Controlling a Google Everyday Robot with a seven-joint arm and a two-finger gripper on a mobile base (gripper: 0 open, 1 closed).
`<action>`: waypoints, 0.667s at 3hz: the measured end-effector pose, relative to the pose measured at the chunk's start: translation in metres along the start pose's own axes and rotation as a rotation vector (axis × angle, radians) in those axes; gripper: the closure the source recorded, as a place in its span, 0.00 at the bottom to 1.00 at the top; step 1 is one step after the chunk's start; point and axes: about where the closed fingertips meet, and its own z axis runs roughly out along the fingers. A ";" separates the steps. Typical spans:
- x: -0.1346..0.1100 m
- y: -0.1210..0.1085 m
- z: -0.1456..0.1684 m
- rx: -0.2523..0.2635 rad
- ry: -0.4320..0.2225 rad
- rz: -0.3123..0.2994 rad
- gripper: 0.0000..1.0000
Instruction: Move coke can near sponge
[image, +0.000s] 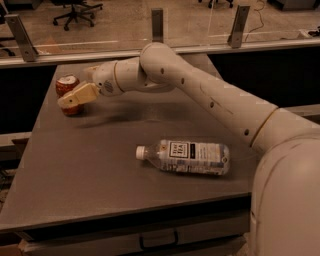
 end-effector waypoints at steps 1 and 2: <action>0.003 -0.005 -0.001 0.021 -0.026 0.020 0.39; 0.001 0.002 0.003 0.019 -0.076 0.068 0.62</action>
Offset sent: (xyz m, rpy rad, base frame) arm -0.0086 0.0066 0.0036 0.1651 0.0990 -0.0559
